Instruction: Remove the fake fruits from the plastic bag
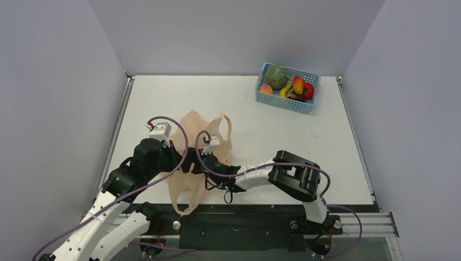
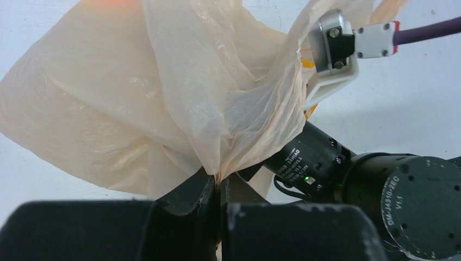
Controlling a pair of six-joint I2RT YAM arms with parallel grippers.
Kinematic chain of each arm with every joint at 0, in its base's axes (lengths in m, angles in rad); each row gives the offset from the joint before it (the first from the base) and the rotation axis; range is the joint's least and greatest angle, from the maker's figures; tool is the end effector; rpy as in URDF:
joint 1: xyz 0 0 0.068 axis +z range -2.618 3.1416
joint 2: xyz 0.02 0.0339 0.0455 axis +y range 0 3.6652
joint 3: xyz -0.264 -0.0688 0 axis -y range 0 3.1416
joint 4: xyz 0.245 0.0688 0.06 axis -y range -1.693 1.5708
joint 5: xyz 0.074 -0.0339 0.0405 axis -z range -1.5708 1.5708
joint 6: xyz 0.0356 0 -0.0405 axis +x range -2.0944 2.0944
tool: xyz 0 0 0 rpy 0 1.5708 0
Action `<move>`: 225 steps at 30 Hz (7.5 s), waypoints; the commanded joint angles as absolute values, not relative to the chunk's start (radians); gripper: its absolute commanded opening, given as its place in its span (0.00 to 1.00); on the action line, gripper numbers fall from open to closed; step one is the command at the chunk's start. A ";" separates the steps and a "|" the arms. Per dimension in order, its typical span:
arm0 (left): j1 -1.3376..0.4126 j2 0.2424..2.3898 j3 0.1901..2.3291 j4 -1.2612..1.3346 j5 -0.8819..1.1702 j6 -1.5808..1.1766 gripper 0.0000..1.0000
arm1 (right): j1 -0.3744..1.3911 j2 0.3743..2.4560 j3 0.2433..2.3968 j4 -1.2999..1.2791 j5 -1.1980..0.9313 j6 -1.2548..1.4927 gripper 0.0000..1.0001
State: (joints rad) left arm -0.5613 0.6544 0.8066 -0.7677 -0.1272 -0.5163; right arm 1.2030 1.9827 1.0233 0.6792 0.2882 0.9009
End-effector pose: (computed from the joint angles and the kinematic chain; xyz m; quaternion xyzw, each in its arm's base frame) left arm 0.1149 -0.0669 0.3075 -0.0093 0.8867 -0.1869 0.4227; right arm 0.1602 0.3877 0.1593 -0.0336 0.7946 0.4600 0.3948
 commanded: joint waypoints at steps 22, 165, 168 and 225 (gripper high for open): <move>-0.571 0.676 0.826 -0.744 -0.121 -0.513 0.00 | 1.117 2.038 1.121 0.576 0.412 0.835 0.71; -0.580 0.696 0.829 -0.751 -0.137 -0.516 0.00 | 0.080 2.017 1.713 -0.145 0.115 0.500 0.06; -0.581 0.700 0.830 -0.750 -0.137 -0.516 0.00 | 0.062 2.076 1.812 -0.220 0.101 0.487 0.11; -0.616 0.710 0.834 -0.765 -0.170 -0.529 0.00 | 0.273 1.869 1.739 -0.302 0.259 0.365 0.87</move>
State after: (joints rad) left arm -0.6083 0.7105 0.8066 -0.7746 -0.1574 -0.5205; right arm 0.2131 2.0518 1.8610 -0.3920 0.2478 0.2955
